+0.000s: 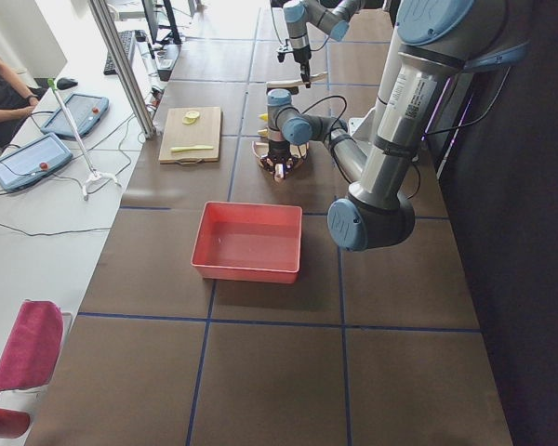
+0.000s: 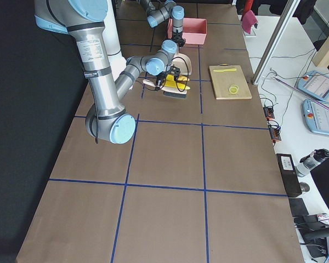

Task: Sweep and dump trash into bin
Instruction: 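Carry the brush with the right gripper to behind the corn and potato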

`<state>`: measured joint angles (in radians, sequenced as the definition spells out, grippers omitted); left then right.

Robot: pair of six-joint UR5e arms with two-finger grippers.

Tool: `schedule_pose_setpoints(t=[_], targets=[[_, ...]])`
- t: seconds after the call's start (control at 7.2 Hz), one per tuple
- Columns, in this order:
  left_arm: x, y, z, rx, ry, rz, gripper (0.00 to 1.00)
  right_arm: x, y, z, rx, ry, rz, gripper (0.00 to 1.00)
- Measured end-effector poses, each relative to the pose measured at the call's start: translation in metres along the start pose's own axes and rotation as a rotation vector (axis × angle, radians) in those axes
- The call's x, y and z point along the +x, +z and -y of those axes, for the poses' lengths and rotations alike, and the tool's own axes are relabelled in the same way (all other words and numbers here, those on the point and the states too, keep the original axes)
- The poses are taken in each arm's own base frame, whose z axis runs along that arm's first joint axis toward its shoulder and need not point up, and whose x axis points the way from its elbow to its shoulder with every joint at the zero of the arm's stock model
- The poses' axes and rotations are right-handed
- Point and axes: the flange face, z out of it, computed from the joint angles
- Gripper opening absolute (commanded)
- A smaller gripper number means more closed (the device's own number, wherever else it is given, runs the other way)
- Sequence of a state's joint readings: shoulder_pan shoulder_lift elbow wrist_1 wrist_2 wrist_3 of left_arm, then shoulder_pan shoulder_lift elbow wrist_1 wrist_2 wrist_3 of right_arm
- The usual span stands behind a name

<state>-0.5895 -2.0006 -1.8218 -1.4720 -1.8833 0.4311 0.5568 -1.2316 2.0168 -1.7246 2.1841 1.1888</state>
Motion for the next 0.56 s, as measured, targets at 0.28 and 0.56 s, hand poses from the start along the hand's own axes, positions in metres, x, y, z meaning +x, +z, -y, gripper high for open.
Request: schedule_pose_setpoints(t=[0.28, 0.56], targets=[[0.000, -0.006, 0.010, -0.024, 0.001, 0.015, 0.00, -0.002, 0.006, -0.002, 0.002, 0.001, -0.022, 0.00], [0.000, -0.009, 0.012, -0.024, 0.003, 0.019, 0.00, -0.005, 0.018, -0.010, 0.002, -0.012, -0.047, 0.00]])
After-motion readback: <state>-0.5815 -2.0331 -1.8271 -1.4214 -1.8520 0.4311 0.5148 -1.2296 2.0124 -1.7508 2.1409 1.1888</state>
